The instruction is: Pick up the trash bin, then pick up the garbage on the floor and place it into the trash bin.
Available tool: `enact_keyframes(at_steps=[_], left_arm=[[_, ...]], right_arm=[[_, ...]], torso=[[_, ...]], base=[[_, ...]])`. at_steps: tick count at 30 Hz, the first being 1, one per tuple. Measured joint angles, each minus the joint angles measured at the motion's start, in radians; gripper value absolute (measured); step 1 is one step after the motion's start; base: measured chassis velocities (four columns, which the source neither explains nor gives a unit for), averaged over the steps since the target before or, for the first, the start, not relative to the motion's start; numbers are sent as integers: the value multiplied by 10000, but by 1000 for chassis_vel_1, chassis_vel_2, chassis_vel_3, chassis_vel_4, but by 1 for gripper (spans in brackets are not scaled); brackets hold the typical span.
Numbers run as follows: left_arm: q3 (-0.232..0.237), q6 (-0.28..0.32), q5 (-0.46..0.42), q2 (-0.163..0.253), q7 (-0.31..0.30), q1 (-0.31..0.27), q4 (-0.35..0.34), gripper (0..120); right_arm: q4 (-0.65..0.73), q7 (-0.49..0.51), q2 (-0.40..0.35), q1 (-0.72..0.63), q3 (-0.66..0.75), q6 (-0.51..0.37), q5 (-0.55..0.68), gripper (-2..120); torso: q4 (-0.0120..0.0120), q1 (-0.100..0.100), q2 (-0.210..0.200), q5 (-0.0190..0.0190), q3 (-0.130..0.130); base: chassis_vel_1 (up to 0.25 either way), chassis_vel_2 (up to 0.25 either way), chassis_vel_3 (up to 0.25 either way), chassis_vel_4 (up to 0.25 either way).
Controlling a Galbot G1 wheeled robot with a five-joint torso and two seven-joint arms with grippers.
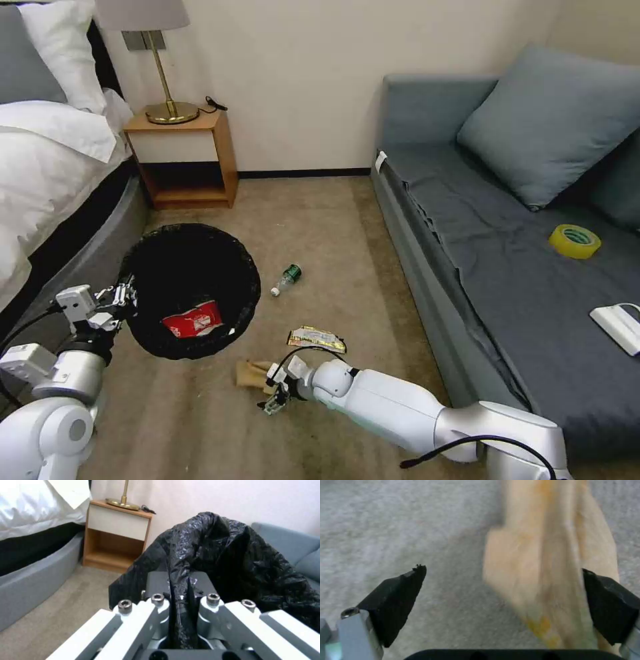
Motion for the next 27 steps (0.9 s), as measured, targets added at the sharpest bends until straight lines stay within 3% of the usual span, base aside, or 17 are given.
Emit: enact_keyframes(at_steps=[9,27], left_arm=[[-14,-39,4,-47,24,-9,72,6],[52,-52,36,-115,19,-21,31,6]], right_arm=[[-911,96,429,-100,197,395,-468,98],[-1293,700,636,-355,436,781,-599,32]], torso=[[0,0,0,0,0],[0,0,0,1,-1]], base=[[0,0,0,0],[0,0,0,0]])
